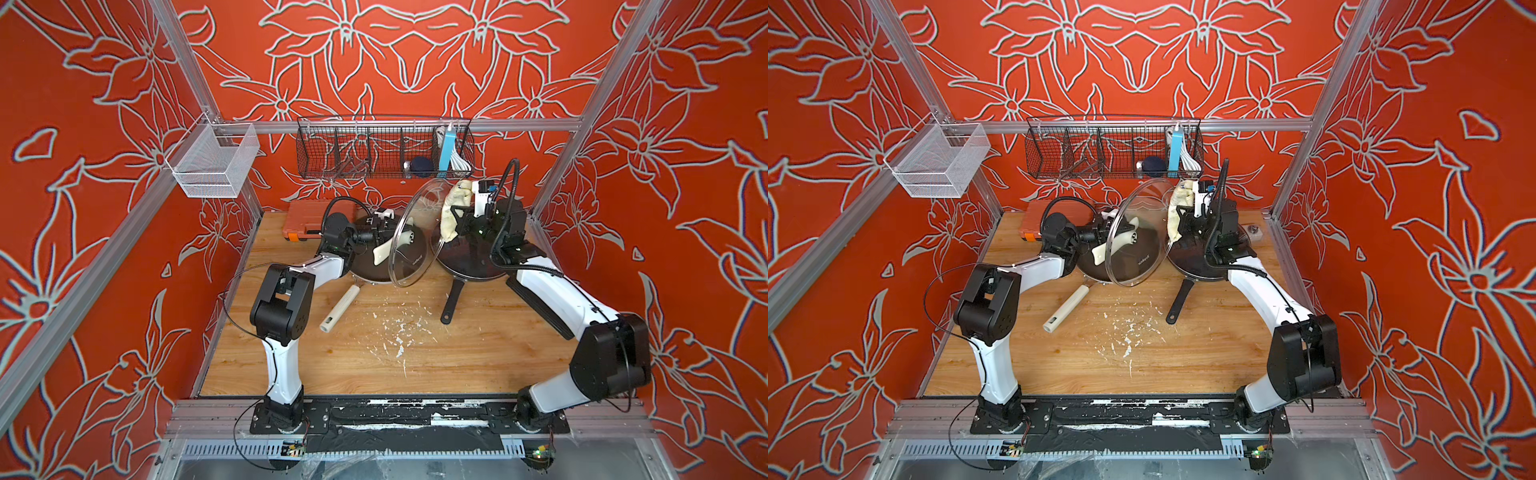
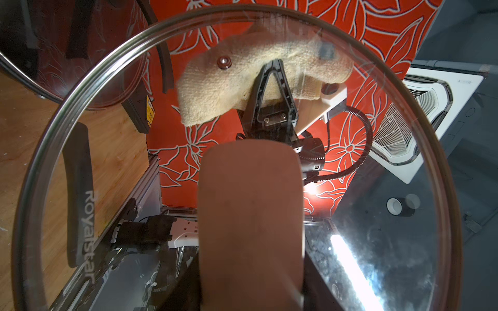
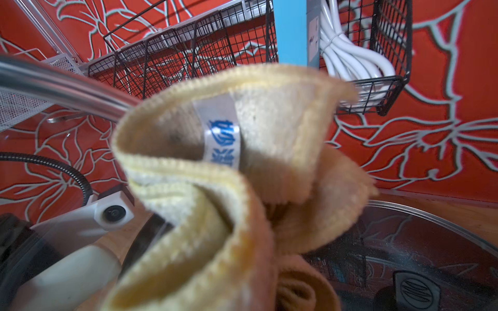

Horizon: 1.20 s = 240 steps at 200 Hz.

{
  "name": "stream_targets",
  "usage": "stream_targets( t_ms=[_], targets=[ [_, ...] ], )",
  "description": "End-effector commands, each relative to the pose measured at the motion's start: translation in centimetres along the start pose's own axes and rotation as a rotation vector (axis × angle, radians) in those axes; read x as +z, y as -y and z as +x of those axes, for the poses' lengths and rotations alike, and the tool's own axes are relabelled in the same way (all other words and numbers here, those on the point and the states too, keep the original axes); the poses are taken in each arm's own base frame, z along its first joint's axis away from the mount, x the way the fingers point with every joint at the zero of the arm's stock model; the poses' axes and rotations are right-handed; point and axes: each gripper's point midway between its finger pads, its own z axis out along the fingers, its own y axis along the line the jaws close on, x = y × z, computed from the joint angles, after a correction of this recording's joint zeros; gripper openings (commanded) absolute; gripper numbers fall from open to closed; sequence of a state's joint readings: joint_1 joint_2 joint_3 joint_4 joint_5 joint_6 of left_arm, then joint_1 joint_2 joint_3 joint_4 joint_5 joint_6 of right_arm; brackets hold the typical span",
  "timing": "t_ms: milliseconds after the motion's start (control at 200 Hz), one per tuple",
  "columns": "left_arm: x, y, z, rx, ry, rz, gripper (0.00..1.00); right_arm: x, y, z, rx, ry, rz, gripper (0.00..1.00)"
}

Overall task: Wipe the pot lid with a cloth
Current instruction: Wipe the pot lid.

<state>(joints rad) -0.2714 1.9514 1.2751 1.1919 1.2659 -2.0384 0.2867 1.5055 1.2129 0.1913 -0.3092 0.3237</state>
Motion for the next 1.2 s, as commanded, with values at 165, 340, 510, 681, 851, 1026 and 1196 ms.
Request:
stream_targets(
  t_ms=[165, 340, 510, 681, 851, 1026, 1196],
  targets=[
    [0.5, 8.9, 5.0, 0.235, -0.062, 0.109, 0.00, -0.5, -0.7, 4.7, 0.031, -0.073, -0.058, 0.00],
    [0.6, 9.9, 5.0, 0.247, -0.056, 0.127, 0.00, -1.5, -2.7, 7.8, 0.022, -0.136, -0.096, 0.00],
    [0.6, 10.0, 4.5, 0.238, -0.039, 0.142, 0.00, -2.2, -6.0, 9.5, 0.035, -0.169, -0.188, 0.00],
    [0.6, 9.5, 4.0, 0.226, -0.034, 0.139, 0.00, -3.9, -10.2, 8.9, 0.002, -0.159, -0.273, 0.00],
    [0.7, 9.1, 3.5, 0.214, -0.028, 0.139, 0.00, -5.2, -14.9, 7.1, -0.028, -0.144, -0.398, 0.00],
    [0.7, 8.6, 3.4, 0.213, -0.029, 0.134, 0.00, -6.3, -15.7, 3.1, -0.040, -0.045, -0.382, 0.00],
    [0.6, 7.9, 3.3, 0.217, -0.035, 0.120, 0.00, -7.3, -15.2, -0.5, -0.068, 0.032, -0.337, 0.00]
  ],
)
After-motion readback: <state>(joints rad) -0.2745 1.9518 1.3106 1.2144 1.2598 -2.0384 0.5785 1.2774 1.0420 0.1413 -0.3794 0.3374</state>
